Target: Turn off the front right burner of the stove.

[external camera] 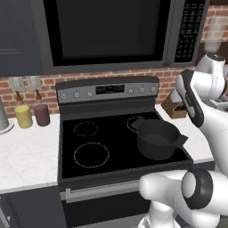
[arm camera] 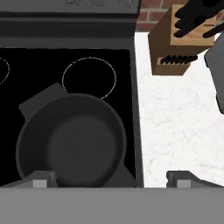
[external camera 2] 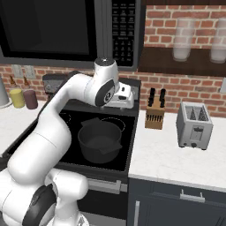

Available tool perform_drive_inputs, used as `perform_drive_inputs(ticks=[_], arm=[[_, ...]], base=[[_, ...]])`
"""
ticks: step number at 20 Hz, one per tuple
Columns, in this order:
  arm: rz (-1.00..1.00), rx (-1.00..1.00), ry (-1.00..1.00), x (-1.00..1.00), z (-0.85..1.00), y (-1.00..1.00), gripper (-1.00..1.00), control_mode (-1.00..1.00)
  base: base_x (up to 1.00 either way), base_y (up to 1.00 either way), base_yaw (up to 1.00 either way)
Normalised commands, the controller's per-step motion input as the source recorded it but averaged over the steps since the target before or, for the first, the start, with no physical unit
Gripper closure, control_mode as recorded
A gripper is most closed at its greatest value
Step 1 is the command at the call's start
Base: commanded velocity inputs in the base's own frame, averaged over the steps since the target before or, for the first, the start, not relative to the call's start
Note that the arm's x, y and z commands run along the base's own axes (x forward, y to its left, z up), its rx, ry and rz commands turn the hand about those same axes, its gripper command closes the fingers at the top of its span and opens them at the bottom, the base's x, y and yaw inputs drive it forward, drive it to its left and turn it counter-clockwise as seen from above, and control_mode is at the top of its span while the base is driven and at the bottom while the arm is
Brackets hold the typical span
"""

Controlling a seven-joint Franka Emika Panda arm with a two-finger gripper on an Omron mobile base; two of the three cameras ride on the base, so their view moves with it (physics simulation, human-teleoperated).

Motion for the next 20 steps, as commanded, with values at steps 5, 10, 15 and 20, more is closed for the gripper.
perform_drive_inputs(ticks=[5, 10, 15, 20], arm=[[-0.02, -0.08, -0.28, 0.36, -0.17, -0.15, -1.00, -1.00], [-0.01, -0.06, -0.28, 0.53, -0.19, -0.01, -1.00, -1.00], [-0.04, 0.00, -0.25, 0.64, -0.13, 0.02, -1.00, -1.00], [-0.05, 0.00, -0.15, 0.74, -0.04, 0.03, -1.00, -1.00]], base=[[0.00, 0.00, 0.00], [0.00, 0.00, 0.00], [0.00, 0.00, 0.00], [0.00, 0.00, 0.00]])
